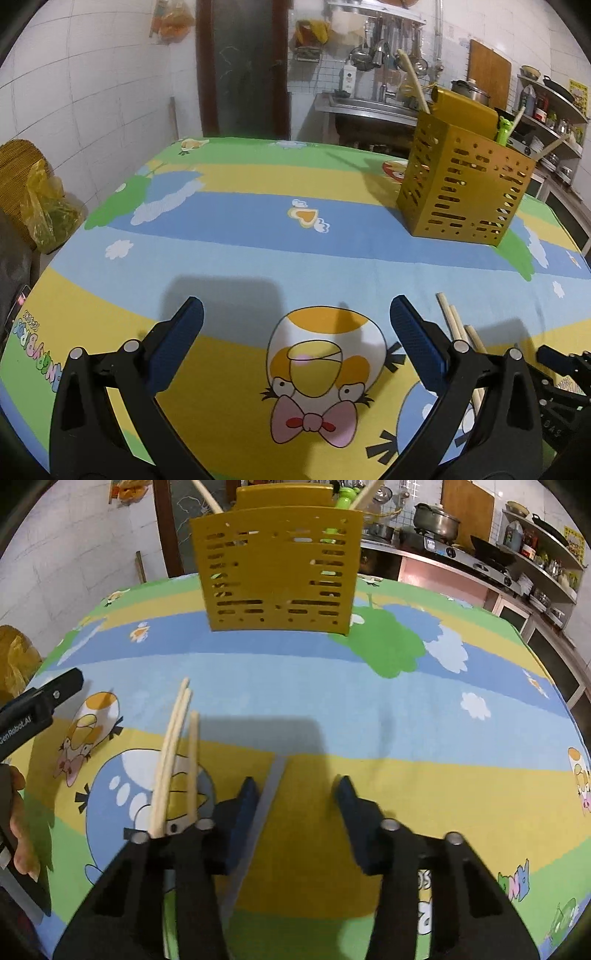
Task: Organize utensils
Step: 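Move both grippers back down toward the remaining chopsticks on the table, then grasp a chopstick with the left gripper while the right gripper grasps a thin utensil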
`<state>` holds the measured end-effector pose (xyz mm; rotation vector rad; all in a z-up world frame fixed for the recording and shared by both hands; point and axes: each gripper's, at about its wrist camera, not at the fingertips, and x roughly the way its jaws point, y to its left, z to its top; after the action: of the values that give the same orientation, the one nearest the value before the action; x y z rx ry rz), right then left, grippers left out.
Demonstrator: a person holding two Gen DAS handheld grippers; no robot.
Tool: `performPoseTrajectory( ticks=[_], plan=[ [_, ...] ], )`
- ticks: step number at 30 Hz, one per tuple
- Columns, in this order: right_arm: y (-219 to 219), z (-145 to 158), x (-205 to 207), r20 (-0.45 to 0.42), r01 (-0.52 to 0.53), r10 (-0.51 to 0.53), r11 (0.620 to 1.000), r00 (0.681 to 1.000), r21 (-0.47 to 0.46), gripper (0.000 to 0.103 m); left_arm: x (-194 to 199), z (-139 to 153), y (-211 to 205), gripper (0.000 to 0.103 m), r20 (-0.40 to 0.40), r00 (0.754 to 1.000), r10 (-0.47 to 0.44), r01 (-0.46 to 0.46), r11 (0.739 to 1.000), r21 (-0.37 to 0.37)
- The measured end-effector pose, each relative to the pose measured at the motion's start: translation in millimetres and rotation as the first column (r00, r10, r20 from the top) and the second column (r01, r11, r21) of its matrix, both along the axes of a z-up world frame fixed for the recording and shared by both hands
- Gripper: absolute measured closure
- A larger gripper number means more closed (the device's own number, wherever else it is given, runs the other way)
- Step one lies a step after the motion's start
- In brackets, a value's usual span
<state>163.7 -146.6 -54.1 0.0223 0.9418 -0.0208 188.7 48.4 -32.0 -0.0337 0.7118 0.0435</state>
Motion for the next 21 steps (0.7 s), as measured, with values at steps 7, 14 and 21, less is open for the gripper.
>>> performPoseTrajectory(
  ticks=[7,14,21],
  plan=[
    [-10.8,1.0,9.9,-0.001,-0.039,0.039,0.997,0.999,0.073,0.092,1.1,-11.2,-19.5,0.005,-0.069,0.995,-0.070,0.068,0.997,-0.034],
    [-37.1,2.0,41.0,-0.017,-0.041,0.042,0.999,0.999,0.035,0.095,6.7,-16.2,-50.0,0.005,-0.152,0.982,-0.108,0.098,0.993,-0.069],
    [-52.7,-3.6,36.2,0.035,-0.020,0.018,0.998,0.999,0.064,0.095,11.5,-32.9,-74.7,0.005,-0.198,0.975,-0.100,0.108,0.994,0.029]
  ],
)
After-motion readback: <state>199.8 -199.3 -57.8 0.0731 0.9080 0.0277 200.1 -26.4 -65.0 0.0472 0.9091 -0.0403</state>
